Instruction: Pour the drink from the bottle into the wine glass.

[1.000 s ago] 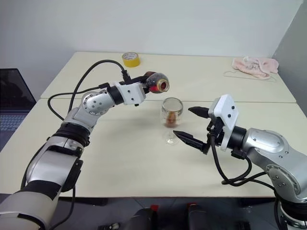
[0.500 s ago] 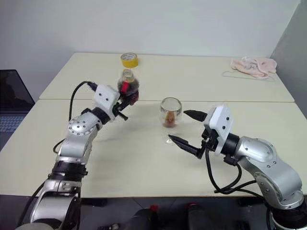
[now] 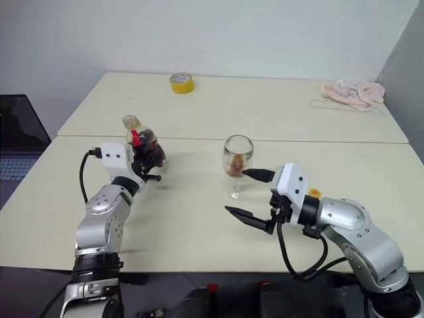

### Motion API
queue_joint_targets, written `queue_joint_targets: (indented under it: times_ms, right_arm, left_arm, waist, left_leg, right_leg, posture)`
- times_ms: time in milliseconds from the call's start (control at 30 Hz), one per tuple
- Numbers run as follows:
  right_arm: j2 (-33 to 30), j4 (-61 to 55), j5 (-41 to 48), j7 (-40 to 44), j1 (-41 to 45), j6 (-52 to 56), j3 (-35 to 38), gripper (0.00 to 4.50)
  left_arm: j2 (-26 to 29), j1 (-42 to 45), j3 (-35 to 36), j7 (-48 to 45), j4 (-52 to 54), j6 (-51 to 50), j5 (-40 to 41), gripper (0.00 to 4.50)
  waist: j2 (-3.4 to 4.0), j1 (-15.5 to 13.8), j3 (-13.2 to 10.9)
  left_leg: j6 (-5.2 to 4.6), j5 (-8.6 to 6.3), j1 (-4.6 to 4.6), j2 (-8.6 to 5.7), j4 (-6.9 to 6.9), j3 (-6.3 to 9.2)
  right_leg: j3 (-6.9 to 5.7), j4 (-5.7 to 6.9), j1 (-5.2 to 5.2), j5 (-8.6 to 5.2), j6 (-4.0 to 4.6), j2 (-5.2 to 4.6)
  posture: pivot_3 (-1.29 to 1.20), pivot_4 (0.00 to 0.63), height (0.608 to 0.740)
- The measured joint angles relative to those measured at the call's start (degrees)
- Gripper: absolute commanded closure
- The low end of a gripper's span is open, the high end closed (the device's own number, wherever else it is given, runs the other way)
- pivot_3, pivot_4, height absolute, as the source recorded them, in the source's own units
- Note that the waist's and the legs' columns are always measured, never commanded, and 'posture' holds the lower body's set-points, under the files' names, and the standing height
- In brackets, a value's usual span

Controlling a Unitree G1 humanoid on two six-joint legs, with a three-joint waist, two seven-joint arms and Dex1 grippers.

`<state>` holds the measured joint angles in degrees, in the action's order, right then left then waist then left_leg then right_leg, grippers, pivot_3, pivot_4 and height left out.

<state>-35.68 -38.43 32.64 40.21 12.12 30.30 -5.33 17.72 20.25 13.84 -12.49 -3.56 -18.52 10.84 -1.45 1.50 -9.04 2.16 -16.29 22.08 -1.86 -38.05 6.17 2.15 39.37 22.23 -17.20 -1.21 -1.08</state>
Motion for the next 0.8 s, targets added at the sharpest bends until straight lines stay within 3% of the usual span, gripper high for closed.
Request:
queue_joint_targets:
  times_ms: [800]
  right_arm:
    - [4.06,2.37,-2.26,-0.33,2.15,-0.02,-0.49,0.00]
  left_arm:
    - [-0.05,-4.16,0.93,1.78,-1.90,2.96,0.88,3.74]
  waist:
    - [0.01,-0.04,0.01]
  left_leg:
    - [-0.01,-0.01,-0.08,0.00,0.07,-0.01]
  right_leg:
    - [0.02,-0.02,-0.03,0.00,0.00,-0.01]
  posture:
    - [0.00,0.150,0.740]
